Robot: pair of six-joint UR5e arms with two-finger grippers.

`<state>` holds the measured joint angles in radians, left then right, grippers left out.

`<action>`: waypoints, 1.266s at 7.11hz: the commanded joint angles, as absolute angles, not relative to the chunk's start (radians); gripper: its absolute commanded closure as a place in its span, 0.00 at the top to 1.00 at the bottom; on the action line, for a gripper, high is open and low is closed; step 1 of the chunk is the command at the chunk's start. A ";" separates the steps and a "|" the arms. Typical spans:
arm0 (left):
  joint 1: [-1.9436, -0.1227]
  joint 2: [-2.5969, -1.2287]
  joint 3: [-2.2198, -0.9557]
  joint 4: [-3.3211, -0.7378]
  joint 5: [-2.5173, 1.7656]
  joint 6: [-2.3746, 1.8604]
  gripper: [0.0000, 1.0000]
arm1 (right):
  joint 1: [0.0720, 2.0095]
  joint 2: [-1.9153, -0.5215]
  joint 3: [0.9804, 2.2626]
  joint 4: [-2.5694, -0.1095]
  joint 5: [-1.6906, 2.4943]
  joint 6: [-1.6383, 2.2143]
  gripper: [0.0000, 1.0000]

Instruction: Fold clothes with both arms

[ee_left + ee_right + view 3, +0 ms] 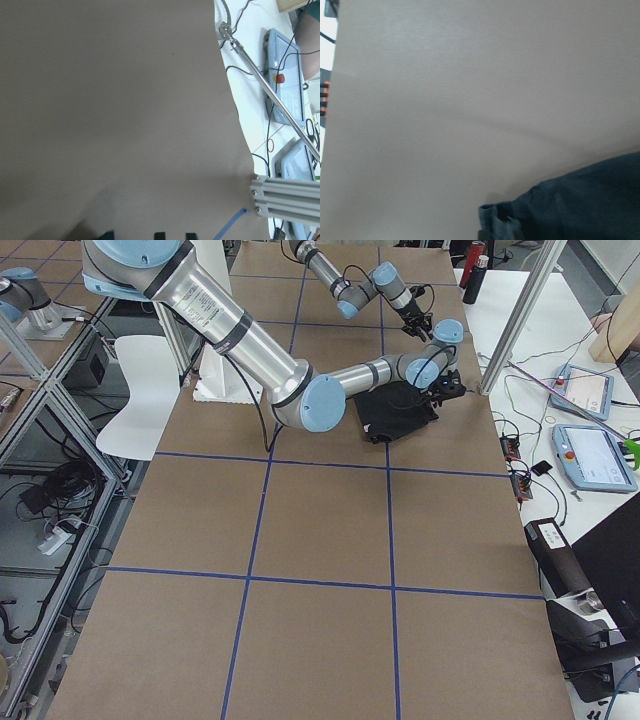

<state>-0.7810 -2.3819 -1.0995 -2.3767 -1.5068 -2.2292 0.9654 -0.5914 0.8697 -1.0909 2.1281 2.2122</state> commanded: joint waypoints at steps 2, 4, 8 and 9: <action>-0.813 -2.382 -1.100 -2.402 -1.589 -2.186 1.00 | 1.042 -0.603 0.878 -1.104 2.209 1.991 1.00; -0.842 -2.251 -1.307 -2.364 -1.728 -2.017 1.00 | 1.069 -0.751 1.062 -1.118 2.218 1.900 1.00; -0.886 -1.852 -1.858 -2.146 -1.896 -1.275 1.00 | 1.243 -1.111 1.463 -1.421 2.285 1.043 1.00; -0.943 -1.768 -1.911 -2.135 -1.970 -1.086 1.00 | 1.312 -1.179 1.500 -1.474 2.314 0.838 1.00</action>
